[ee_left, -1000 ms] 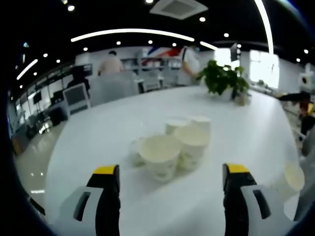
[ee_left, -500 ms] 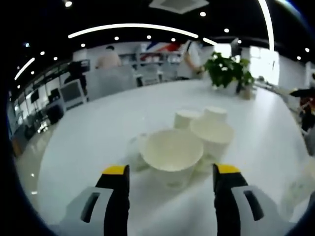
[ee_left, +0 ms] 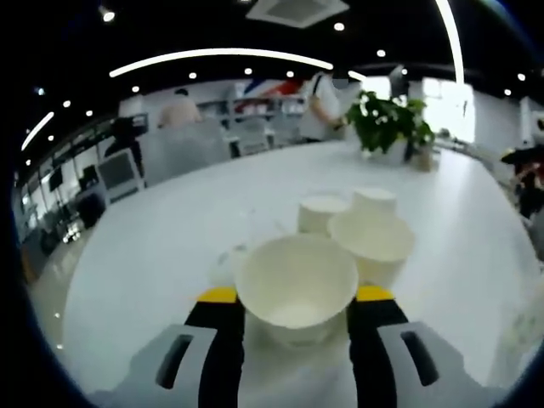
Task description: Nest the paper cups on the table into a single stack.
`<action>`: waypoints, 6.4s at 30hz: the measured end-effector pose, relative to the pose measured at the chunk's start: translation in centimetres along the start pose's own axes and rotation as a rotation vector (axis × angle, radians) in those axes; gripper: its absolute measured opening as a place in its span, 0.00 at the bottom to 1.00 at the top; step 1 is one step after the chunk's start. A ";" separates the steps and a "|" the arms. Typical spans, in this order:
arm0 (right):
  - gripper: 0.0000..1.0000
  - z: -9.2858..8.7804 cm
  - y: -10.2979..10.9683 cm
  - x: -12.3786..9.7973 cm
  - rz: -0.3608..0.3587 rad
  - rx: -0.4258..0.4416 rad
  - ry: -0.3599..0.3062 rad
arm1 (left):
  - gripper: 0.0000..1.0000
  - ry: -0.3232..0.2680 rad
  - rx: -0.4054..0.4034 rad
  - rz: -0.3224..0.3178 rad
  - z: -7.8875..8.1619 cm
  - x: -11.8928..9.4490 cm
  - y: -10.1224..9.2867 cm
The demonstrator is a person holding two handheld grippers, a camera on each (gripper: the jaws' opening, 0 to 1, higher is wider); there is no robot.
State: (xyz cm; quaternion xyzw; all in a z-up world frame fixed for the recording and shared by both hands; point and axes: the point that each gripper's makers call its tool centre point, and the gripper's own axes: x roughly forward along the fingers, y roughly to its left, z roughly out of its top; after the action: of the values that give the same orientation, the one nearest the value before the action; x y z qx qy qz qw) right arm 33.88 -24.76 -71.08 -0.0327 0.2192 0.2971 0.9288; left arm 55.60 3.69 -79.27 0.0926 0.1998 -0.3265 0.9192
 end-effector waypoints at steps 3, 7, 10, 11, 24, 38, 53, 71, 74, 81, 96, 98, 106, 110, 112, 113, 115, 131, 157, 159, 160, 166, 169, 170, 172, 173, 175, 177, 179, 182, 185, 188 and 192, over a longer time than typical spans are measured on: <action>1.00 0.0 0.0 -0.1 -0.003 0.003 -0.003 | 0.43 0.001 0.000 0.002 -0.1 -0.1 -0.1; 1.00 -0.1 0.0 -0.2 -0.004 0.003 -0.002 | 0.42 0.004 0.001 0.002 -0.1 -0.2 0.0; 1.00 -0.1 0.0 -0.3 -0.005 0.003 -0.002 | 0.42 0.004 -0.001 0.000 -0.2 -0.3 0.0; 1.00 -0.1 -0.1 -0.3 -0.006 0.003 -0.003 | 0.42 0.004 -0.002 0.000 -0.2 -0.3 0.0; 1.00 0.0 0.3 -0.3 -0.002 0.005 -0.008 | 0.41 -0.007 -0.012 0.018 0.3 -1.1 0.7; 1.00 0.3 0.4 0.0 0.007 -0.001 -0.008 | 0.40 -0.020 -0.030 0.019 1.4 -1.7 1.3; 1.00 0.8 0.3 0.7 0.020 -0.019 -0.013 | 0.41 -0.022 -0.020 0.010 2.9 -2.5 2.0; 1.00 1.5 0.4 0.9 0.037 -0.031 -0.022 | 0.40 -0.051 0.002 0.012 6.4 -3.9 3.4; 1.00 1.5 0.5 0.9 0.040 -0.032 -0.022 | 0.40 -0.054 0.006 0.013 6.7 -4.1 3.6; 1.00 1.7 0.6 0.8 0.042 -0.034 -0.028 | 0.40 -0.059 0.007 0.009 7.5 -4.5 3.8; 1.00 1.8 0.8 0.9 0.046 -0.036 -0.033 | 0.39 -0.068 0.005 -0.002 8.3 -5.2 3.3; 1.00 1.8 0.9 0.9 0.047 -0.035 -0.034 | 0.39 -0.071 0.003 -0.009 8.5 -5.3 3.0; 1.00 2.1 0.9 0.8 0.050 -0.037 -0.042 | 0.39 -0.090 0.016 -0.026 9.8 -5.9 2.1; 1.00 2.1 1.0 0.8 0.054 -0.044 -0.041 | 0.39 -0.090 0.014 -0.034 10.3 -6.2 1.9; 1.00 2.2 0.9 0.7 0.055 -0.047 -0.044 | 0.39 -0.095 0.014 -0.037 10.6 -6.4 1.7; 1.00 2.2 0.9 0.7 0.055 -0.048 -0.045 | 0.39 -0.097 0.015 -0.039 10.7 -6.4 1.5; 1.00 2.3 0.9 0.6 0.054 -0.050 -0.047 | 0.39 -0.098 0.017 -0.045 10.9 -6.5 1.3; 1.00 2.9 1.2 0.2 0.060 -0.058 -0.065 | 0.39 -0.120 0.048 -0.082 12.7 -7.7 -0.9; 1.00 2.8 1.1 -0.2 0.074 -0.078 -0.068 | 0.38 -0.104 0.079 -0.134 13.6 -9.5 -4.6; 1.00 2.8 1.1 -0.2 0.076 -0.078 -0.067 | 0.38 -0.104 0.078 -0.141 13.6 -9.6 -5.0; 1.00 2.8 1.2 -0.3 0.078 -0.079 -0.067 | 0.38 -0.103 0.080 -0.143 13.6 -9.6 -5.1; 1.00 2.9 1.3 -0.3 0.082 -0.083 -0.067 | 0.38 -0.113 0.078 -0.166 13.9 -9.9 -6.2; 1.00 3.0 1.3 -0.4 0.084 -0.081 -0.070 | 0.38 -0.114 0.084 -0.177 14.0 -10.0 -6.7; 1.00 3.0 1.3 -0.4 0.084 -0.081 -0.071 | 0.38 -0.113 0.085 -0.179 14.0 -10.0 -6.7; 1.00 3.0 1.3 -0.4 0.084 -0.082 -0.069 | 0.38 -0.113 0.086 -0.185 14.0 -10.0 -6.9; 1.00 3.0 1.4 -0.4 0.086 -0.083 -0.070 | 0.38 -0.113 0.088 -0.187 14.0 -10.0 -7.1; 1.00 3.1 1.5 -0.5 0.088 -0.084 -0.070 | 0.38 -0.116 0.089 -0.193 14.2 -10.2 -7.6; 1.00 3.0 1.5 -0.5 0.091 -0.085 -0.070 | 0.38 -0.119 0.092 -0.199 14.3 -10.4 -8.0; 1.00 3.0 1.6 -0.5 0.094 -0.085 -0.070 | 0.38 -0.121 0.092 -0.206 14.4 -10.6 -8.5; 1.00 3.1 1.7 -0.6 0.098 -0.084 -0.075 | 0.38 -0.126 0.093 -0.217 14.5 -10.7 -8.8; 1.00 3.2 1.8 -0.6 0.103 -0.087 -0.080 | 0.38 -0.129 0.102 -0.226 14.6 -10.7 -9.1; 1.00 3.3 2.0 -0.6 0.107 -0.089 -0.082 | 0.38 -0.130 0.107 -0.236 14.7 -10.9 -9.9; 1.00 3.3 2.0 -0.7 0.112 -0.089 -0.080 | 0.38 -0.132 0.114 -0.253 14.7 -11.3 -10.9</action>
State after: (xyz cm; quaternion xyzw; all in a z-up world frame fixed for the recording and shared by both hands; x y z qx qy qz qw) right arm 33.52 -22.85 -67.67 -0.0499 0.1700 0.3591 0.9163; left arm 45.18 -2.78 -61.58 0.0971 0.1300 -0.4557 0.8752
